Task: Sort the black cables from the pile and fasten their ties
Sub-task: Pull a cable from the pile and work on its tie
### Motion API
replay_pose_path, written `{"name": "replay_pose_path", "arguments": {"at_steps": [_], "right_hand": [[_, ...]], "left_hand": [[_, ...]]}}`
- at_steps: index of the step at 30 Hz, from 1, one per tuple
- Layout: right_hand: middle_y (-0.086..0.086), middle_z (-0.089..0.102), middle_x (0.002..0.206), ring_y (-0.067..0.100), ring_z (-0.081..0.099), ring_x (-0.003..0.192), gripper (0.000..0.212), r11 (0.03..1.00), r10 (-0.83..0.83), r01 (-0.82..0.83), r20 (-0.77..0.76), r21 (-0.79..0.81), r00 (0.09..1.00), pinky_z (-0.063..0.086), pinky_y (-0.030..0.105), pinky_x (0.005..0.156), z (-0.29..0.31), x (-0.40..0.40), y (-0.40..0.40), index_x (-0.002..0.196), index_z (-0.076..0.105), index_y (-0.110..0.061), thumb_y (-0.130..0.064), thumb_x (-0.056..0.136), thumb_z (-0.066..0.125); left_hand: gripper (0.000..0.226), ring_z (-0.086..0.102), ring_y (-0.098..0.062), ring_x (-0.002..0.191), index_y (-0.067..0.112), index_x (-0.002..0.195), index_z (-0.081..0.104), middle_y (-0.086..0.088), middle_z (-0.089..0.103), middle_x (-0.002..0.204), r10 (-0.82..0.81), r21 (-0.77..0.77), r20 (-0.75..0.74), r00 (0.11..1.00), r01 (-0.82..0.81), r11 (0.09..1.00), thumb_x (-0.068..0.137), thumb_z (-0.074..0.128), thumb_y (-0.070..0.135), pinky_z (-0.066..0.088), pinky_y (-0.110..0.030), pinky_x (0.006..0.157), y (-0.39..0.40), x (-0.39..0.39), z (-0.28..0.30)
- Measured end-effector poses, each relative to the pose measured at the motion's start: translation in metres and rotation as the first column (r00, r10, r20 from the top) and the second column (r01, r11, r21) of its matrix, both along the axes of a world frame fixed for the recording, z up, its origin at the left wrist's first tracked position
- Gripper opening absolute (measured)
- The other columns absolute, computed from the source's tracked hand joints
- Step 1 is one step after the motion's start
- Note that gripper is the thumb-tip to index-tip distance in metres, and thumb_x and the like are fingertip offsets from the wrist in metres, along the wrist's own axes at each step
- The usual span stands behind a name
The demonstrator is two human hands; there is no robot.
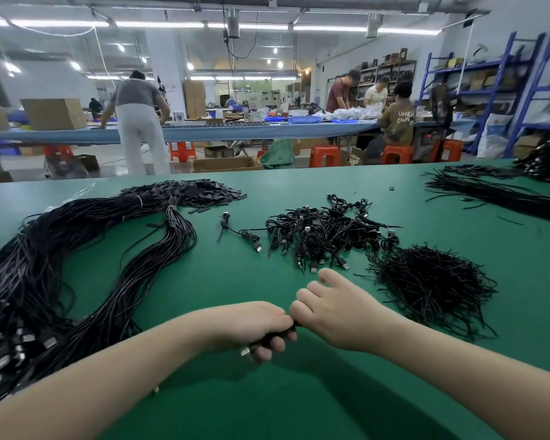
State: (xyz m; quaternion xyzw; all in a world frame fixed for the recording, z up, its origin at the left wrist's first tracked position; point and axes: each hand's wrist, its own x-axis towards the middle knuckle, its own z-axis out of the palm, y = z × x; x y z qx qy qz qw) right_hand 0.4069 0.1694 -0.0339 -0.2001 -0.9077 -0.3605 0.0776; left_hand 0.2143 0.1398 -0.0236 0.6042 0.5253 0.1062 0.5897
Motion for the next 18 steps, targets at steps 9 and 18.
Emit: {"name": "replay_pose_path", "arguments": {"at_steps": [9, 18], "right_hand": [[-0.005, 0.061, 0.111, 0.018, 0.058, 0.101, 0.057, 0.786, -0.618, 0.588, -0.257, -0.191, 0.743, 0.038, 0.037, 0.089, 0.023, 0.042, 0.042, 0.134, 0.046, -0.025, -0.059, 0.088, 0.049], [-0.007, 0.058, 0.067, 0.017, 0.058, 0.067, 0.036, 0.322, -0.941, 0.889, -0.008, -0.325, 0.338, 0.041, 0.025, 0.058, 0.012, 0.114, 0.087, 0.07, 0.054, -0.019, -0.049, 0.088, 0.061]], "left_hand": [[0.027, 0.043, -0.007, 0.046, 0.017, 0.082, 0.051, 0.006, 0.053, 0.062, 0.348, 0.019, 0.23, 0.909, -0.361, 0.932, 0.103, 0.038, 0.027, 0.035, -0.02, 0.049, 0.019, -0.003, -0.002], [0.028, 0.029, -0.007, 0.044, 0.018, 0.082, 0.047, 0.011, 0.039, 0.055, 0.266, 0.333, 0.458, 0.848, -0.441, 0.833, 0.104, 0.036, 0.032, 0.028, -0.021, 0.05, 0.033, -0.031, 0.051]]}}
